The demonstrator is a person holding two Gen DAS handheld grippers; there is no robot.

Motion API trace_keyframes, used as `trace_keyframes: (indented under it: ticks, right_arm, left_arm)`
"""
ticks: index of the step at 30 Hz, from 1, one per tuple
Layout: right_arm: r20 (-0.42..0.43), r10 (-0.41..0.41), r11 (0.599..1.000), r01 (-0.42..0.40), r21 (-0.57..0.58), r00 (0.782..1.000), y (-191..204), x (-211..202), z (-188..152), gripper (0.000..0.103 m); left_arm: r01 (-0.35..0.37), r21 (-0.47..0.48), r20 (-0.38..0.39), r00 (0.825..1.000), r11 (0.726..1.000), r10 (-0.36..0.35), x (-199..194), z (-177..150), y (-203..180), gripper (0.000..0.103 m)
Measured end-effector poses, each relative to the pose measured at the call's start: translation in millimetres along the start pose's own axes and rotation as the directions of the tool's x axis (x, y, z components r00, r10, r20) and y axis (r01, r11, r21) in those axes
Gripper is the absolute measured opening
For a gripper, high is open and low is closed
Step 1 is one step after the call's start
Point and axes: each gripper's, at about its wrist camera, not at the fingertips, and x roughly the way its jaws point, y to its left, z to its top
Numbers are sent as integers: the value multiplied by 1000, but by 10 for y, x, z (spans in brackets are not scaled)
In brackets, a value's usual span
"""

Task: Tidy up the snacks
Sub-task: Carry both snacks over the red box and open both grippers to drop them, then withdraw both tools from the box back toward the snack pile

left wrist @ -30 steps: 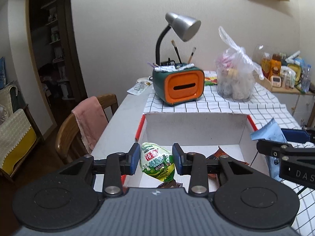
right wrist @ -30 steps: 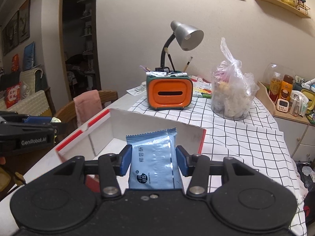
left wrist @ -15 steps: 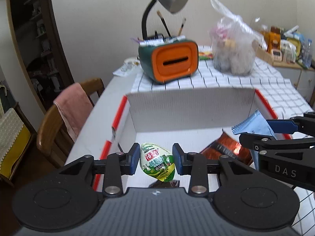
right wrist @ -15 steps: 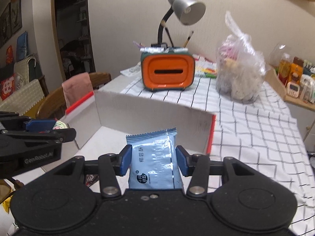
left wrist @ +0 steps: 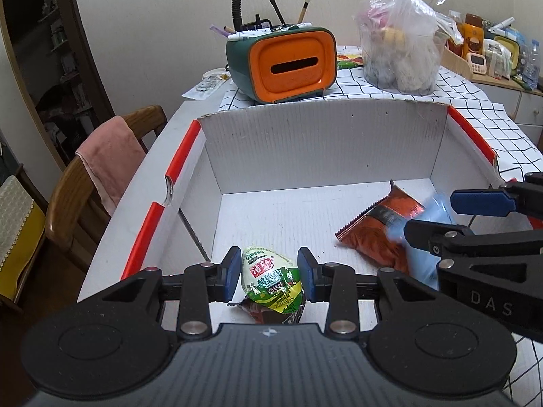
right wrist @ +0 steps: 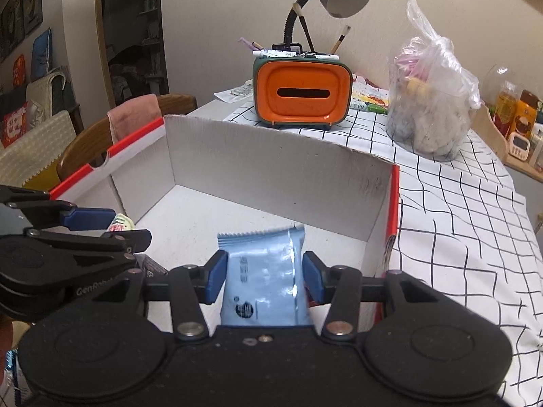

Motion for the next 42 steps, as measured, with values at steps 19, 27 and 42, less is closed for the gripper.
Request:
trace_keyframes:
  ticks: [19, 27, 42]
  right_arm:
    - [57, 27, 999, -28, 34, 998, -19, -448, 35, 74]
    - [100, 30, 999, -33, 29, 995, 51, -813, 24, 81]
    - [135, 78, 997, -81, 12, 988, 298, -1441, -212, 93]
  left_arm:
    - [3, -16, 95, 995, 1000, -2, -521, -1, 82, 65]
    - [9, -20, 140, 990, 1000, -6, -906, -93, 139, 76]
    - [47, -31, 172, 984, 998, -41, -1555, -445, 241, 84]
